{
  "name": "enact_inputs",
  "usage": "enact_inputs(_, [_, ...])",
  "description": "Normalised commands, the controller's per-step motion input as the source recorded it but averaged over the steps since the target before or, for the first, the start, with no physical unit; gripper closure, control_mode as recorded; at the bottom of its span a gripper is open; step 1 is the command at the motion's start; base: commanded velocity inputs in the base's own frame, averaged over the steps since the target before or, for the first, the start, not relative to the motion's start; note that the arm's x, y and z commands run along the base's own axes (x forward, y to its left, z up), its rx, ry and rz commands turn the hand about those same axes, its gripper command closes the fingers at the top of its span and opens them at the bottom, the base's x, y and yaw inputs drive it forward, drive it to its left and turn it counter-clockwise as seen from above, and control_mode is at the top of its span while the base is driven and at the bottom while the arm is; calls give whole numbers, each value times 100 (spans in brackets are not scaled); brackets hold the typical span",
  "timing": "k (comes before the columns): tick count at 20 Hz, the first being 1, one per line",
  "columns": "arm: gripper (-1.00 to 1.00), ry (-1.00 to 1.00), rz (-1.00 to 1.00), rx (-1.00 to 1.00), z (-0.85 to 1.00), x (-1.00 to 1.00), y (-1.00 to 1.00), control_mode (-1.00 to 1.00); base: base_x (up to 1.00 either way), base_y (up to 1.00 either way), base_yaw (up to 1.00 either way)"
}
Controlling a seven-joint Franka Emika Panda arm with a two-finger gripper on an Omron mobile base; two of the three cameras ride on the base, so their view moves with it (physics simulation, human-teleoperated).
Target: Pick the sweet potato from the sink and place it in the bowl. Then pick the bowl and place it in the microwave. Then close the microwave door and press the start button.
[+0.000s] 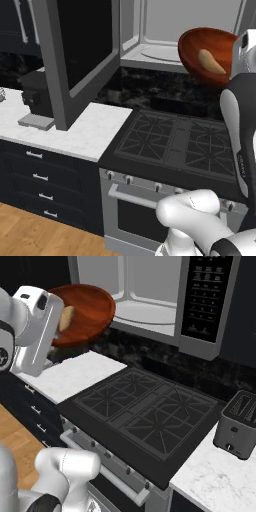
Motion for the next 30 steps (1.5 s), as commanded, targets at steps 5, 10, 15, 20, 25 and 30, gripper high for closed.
enact_inputs(5, [100,-10,0,0,10,74,-25,-100,0,0,0])
enact_inputs(10, [100,-1,0,0,4,76,-36,-100,0,0,0])
enact_inputs(15, [100,0,0,0,0,93,-29,-100,0,0,0])
enact_inputs(20, [100,2,2,1,0,82,-32,-100,0,0,0])
enact_inputs(25, [100,5,4,0,-8,94,-28,-100,0,0,0])
enact_inputs(30, [100,3,3,0,-19,96,-7,-100,0,0,0])
